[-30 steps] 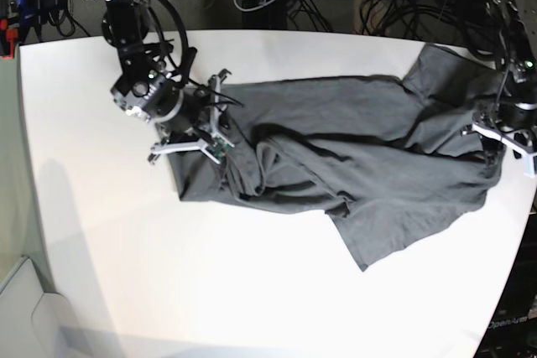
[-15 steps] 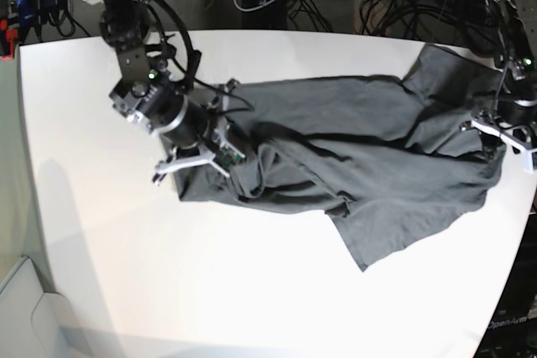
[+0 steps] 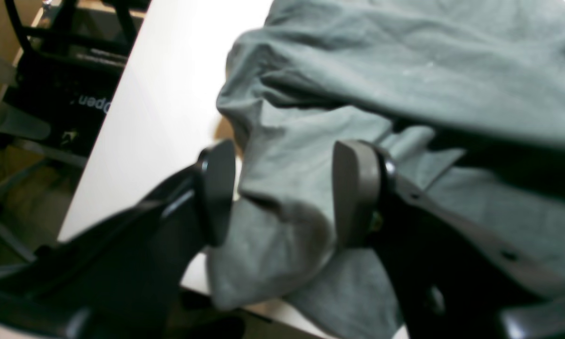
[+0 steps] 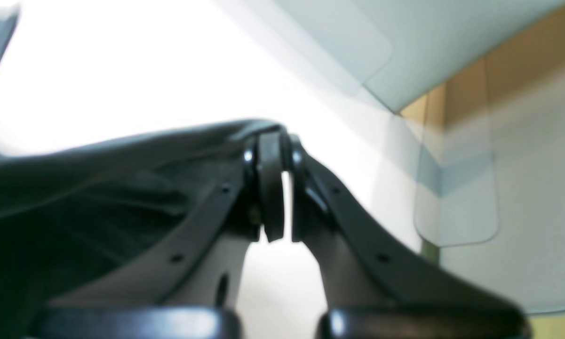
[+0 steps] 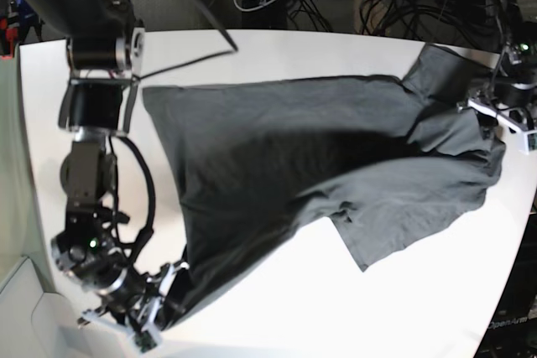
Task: Layout the t-shirt on the table in an organized manner, then fold the t-shirt properly
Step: 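Grasp the t-shirt edge with the right gripper and pull it outward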
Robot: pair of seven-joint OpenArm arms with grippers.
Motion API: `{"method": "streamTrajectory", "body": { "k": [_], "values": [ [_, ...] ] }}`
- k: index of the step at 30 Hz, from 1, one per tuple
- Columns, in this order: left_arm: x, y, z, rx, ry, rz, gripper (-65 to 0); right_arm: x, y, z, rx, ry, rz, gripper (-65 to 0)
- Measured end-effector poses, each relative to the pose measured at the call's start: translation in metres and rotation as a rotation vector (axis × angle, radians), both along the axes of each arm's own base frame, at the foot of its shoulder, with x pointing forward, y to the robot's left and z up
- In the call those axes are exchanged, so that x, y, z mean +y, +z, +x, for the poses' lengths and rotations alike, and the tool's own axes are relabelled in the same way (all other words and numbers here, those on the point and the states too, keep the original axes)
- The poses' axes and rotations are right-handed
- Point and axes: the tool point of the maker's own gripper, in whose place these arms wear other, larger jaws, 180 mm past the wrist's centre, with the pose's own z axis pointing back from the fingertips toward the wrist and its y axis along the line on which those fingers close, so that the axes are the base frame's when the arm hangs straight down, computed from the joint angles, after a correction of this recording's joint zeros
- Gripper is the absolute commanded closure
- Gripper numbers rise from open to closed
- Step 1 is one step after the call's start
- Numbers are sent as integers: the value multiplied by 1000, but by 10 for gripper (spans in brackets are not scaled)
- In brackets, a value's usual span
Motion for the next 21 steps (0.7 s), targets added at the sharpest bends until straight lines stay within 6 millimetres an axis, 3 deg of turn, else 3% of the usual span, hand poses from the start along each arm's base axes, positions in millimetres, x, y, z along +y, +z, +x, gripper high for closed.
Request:
{"method": "streamTrajectory", "body": {
  "k": [4,8,11,16,21],
  "values": [
    [20,3,-15,10,54,29,-327,-20,9,32,-9,-38,94,-8],
    [24,5,-17,1,69,26,-327,-8,-27,45,63,-6,169,-58],
    [32,5,-27,13,88,30,-327,10,-58,41,139,25,185,-135],
    [36,7,-29,7,99,38,-328,25,-82,33,191,60,174,-259],
    [49,16,-29,-17,141,51,-329,13,-115,-14,223,30,108,-322]
  ]
}}
